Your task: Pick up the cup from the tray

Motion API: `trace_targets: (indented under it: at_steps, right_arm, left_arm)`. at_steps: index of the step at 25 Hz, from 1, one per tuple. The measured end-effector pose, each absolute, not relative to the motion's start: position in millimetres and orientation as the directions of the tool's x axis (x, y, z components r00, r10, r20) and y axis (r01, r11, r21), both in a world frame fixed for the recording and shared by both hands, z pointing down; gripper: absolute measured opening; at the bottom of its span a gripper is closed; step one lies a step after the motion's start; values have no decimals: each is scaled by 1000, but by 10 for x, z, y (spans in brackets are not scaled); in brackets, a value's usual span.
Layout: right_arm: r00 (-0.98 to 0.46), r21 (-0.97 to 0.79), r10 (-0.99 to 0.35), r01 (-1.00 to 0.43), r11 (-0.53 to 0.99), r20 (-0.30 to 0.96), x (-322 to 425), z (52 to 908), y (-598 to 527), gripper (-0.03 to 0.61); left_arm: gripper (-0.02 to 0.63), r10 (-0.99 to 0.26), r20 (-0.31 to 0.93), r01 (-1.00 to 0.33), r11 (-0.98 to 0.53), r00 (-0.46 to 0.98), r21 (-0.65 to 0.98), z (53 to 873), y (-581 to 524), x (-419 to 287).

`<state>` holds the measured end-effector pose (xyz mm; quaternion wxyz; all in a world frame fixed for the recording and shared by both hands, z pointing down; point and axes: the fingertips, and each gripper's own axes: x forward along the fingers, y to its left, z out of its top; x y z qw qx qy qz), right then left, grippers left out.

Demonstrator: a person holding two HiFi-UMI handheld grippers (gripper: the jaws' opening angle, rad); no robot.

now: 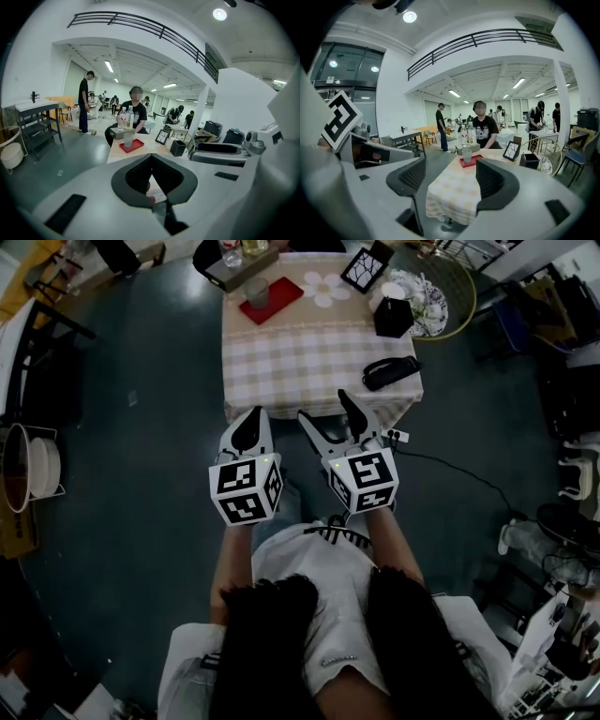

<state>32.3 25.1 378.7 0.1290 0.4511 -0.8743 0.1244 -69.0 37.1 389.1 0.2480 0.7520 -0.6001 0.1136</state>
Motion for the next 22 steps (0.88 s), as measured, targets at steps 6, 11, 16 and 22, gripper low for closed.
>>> trace_targets:
  at_steps: [6, 11, 16, 22]
  right_arm:
    - [-527, -92, -798, -846, 525, 293, 84, 3688, -245, 342]
    - [-519, -97, -802, -851, 516, 297, -80, 3711, -515, 353]
    - [-532, -78, -807, -844, 531, 255, -228, 3650, -829, 360]
    - [-554, -18, -793, -823, 568, 253, -386, 3687, -1296, 372]
  left_arm:
    - [6, -847, 451, -953, -194, 283, 233, 3806, -144, -951]
    - [6, -846, 449, -952, -201, 287, 230, 3791, -373, -1143]
    - [6, -851, 454, -958, -179, 265, 224, 3816, -607, -1340]
    - [6, -854, 471, -968, -133, 220, 212, 3950, -967, -1482]
